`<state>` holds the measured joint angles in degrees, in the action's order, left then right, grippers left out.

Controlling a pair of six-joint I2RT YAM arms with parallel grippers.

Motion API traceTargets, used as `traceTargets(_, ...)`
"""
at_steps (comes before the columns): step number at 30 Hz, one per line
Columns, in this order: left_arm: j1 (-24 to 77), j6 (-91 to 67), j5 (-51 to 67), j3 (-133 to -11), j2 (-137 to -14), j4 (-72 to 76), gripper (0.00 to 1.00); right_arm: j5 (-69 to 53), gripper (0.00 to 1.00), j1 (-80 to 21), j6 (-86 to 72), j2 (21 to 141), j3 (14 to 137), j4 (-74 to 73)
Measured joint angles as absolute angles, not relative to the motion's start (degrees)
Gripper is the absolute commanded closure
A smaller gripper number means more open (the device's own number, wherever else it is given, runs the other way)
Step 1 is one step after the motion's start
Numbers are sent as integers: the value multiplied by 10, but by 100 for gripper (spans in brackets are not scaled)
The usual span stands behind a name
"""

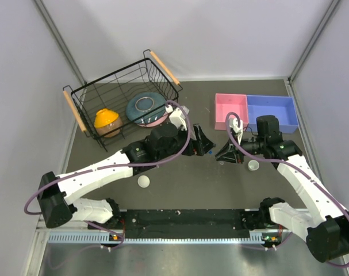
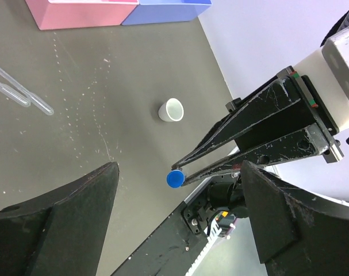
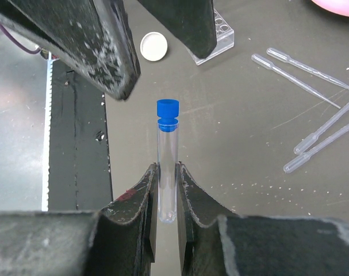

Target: Organize the chemistry lab equipment

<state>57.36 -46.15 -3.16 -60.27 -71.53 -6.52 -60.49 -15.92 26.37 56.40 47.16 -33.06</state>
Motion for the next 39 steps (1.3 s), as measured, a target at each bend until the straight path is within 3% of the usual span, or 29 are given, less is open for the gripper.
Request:
traceTargets(11, 574, -503, 31, -612, -777, -64, 47, -603, 85, -159, 267, 564, 472, -331)
traceTargets(15, 574, -513, 40, -612, -784, -55, 69, -601, 86, -159, 269, 564, 472, -331)
traceTargets(16, 573, -514, 43, -612, -785, -52, 78, -601, 85, -159, 269, 564, 472, -331)
traceTargets(21, 571, -516, 53, -612, -790, -47, 99, -597, 86, -159, 270, 564, 472, -335)
traceTargets(24, 571, -515, 56, -612, -791, -43, 100, -596, 80, -158, 270, 564, 472, -337)
traceTargets(28, 571, -513, 55, -600, -783, -34, 100, -596, 45, -158, 271, 564, 472, -338)
traceTargets(30, 571, -509, 48, -586, -766, -37, 100, -596, 34, -158, 273, 564, 472, -339)
traceTargets(34, 562, -498, 21, -553, -706, -61, 100, -593, 21, -158, 277, 564, 472, -339)
traceTargets(39, 505, -477, -22, -500, -596, -118, 100, -580, 20, -158, 281, 562, 472, -339)
